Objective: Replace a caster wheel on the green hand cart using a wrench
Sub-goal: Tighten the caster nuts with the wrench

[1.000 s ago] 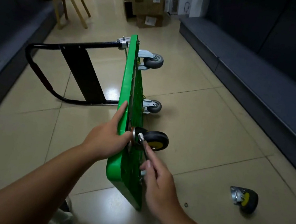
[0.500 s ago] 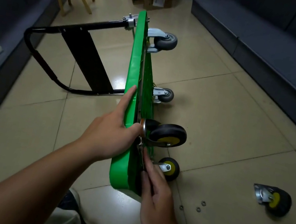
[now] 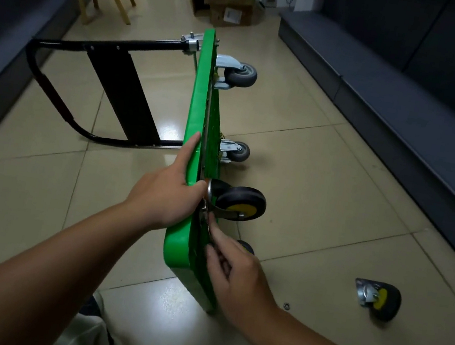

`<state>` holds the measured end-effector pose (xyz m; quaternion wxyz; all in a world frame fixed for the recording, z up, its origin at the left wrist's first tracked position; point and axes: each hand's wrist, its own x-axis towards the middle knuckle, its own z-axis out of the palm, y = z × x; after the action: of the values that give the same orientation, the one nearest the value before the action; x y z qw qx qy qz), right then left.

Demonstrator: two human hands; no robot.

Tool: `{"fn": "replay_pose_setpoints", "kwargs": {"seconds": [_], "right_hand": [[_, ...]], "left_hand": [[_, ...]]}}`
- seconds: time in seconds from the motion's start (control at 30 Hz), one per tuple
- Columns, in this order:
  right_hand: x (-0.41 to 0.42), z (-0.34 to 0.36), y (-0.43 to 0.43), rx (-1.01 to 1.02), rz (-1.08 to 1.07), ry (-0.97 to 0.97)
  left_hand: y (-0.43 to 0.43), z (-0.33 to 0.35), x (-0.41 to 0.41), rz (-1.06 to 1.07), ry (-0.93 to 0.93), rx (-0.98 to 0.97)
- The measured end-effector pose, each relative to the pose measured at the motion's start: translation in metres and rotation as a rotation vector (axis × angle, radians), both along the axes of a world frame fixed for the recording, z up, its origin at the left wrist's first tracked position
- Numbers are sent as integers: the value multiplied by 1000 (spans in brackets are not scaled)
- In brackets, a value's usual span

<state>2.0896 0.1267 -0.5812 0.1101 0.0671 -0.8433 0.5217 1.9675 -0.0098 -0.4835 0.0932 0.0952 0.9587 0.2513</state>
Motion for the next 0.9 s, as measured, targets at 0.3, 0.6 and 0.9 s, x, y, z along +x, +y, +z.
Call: {"fn": "replay_pose_setpoints", "kwargs": {"seconds": [0.3, 0.6, 0.9], "right_hand": [[-22, 93, -7, -530, 0, -566], [21, 6, 19, -231, -102, -77], [-28, -57, -2, -138, -39, 304]], "left_hand": [[2, -2, -4, -11, -6, -9], [-2, 0, -2, -26, -52, 96], [-2, 5, 3, -18, -50, 87]]}}
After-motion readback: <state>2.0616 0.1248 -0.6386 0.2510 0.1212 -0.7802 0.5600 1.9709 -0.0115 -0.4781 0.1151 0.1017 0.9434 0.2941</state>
